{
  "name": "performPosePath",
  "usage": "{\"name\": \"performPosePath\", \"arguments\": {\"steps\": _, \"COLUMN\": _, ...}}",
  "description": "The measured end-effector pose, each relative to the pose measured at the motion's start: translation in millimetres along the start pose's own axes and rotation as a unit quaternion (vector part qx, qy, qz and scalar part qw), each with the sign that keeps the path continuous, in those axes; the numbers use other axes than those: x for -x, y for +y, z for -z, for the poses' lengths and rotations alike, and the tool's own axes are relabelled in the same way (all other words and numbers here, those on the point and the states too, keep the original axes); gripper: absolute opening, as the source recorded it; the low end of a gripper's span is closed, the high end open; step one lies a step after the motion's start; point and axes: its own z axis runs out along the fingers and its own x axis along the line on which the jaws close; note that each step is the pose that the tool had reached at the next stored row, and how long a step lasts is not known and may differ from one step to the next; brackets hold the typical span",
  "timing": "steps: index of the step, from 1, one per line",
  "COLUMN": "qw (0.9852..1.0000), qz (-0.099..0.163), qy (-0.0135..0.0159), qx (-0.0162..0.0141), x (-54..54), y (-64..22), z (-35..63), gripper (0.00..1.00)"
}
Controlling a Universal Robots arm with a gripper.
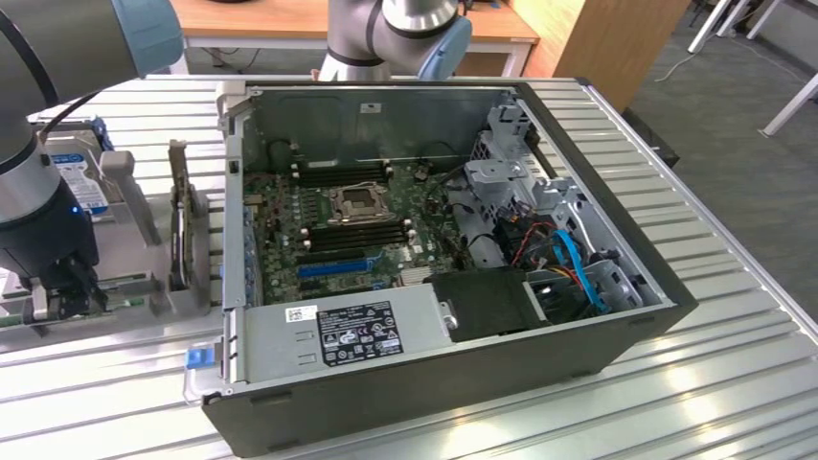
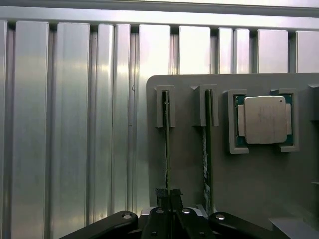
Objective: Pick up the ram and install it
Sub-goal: 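Pick up the ram and move it above insertion slot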
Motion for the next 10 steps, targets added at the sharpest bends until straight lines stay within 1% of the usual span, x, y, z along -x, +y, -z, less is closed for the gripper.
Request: {"name": "performPosePath", "arguments": {"steps": 10, "qw": 1.0000, "qz": 0.000, "qy": 0.0000, "qx": -0.0002, "x": -1.5, "y": -0.1, "z": -0.1, "gripper": 0.12}}
